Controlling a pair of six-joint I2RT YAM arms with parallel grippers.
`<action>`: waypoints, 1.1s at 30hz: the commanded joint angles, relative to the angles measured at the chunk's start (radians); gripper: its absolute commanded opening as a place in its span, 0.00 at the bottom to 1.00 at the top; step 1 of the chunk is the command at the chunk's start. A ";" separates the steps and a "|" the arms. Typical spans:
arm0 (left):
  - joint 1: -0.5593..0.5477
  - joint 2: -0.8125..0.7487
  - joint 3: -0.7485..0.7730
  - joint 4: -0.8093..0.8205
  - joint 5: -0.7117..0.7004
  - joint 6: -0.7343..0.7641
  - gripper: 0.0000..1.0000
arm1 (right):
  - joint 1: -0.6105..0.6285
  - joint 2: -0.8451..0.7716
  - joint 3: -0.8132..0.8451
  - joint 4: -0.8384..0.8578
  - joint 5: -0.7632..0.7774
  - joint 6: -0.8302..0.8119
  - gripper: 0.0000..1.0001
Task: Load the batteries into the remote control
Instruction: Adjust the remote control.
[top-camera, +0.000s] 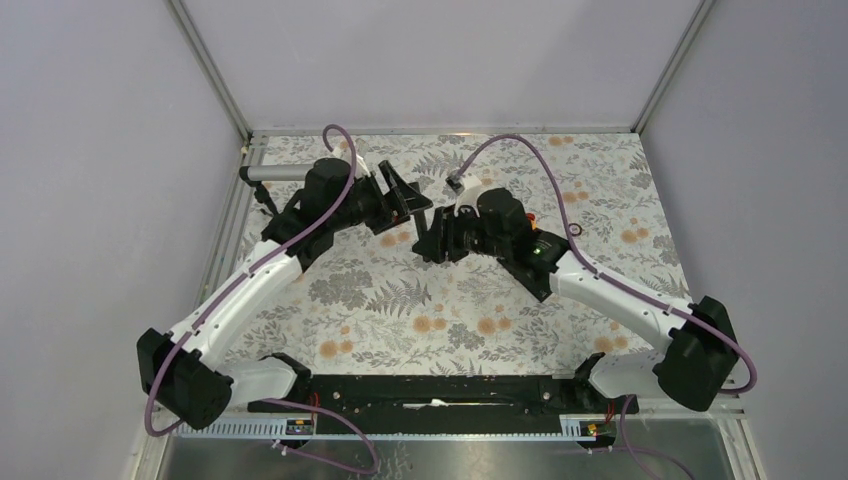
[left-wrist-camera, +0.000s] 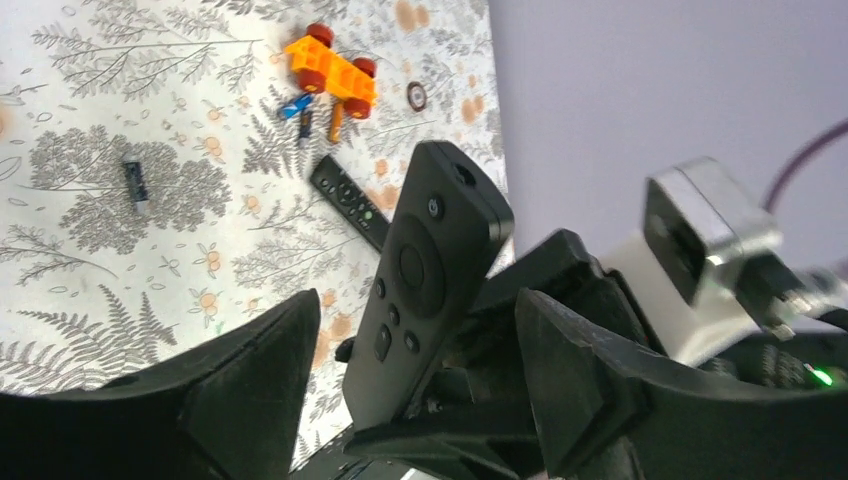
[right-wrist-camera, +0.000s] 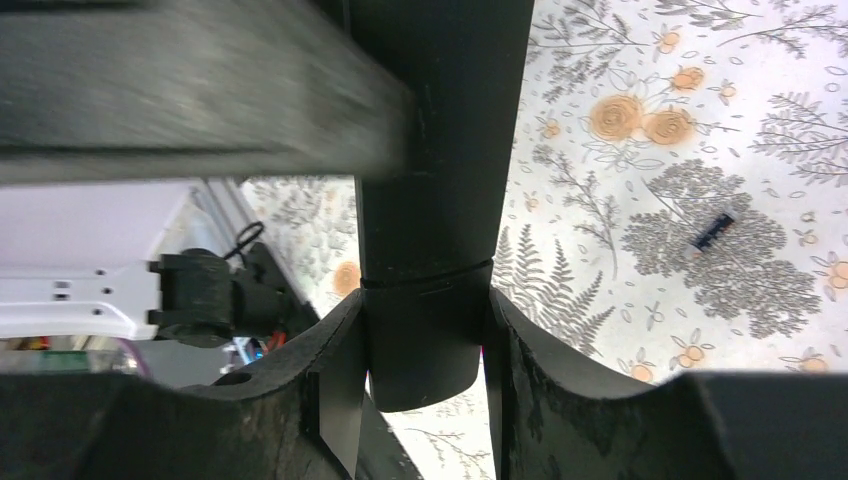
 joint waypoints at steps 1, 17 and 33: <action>0.000 0.062 0.062 -0.075 0.001 0.041 0.70 | 0.046 0.045 0.102 -0.138 0.149 -0.146 0.25; 0.030 0.041 0.002 -0.044 0.031 0.003 0.00 | 0.061 0.055 0.078 -0.036 0.123 0.008 0.84; 0.230 -0.066 -0.172 0.247 0.265 -0.224 0.00 | 0.000 -0.050 -0.085 0.301 0.046 0.527 1.00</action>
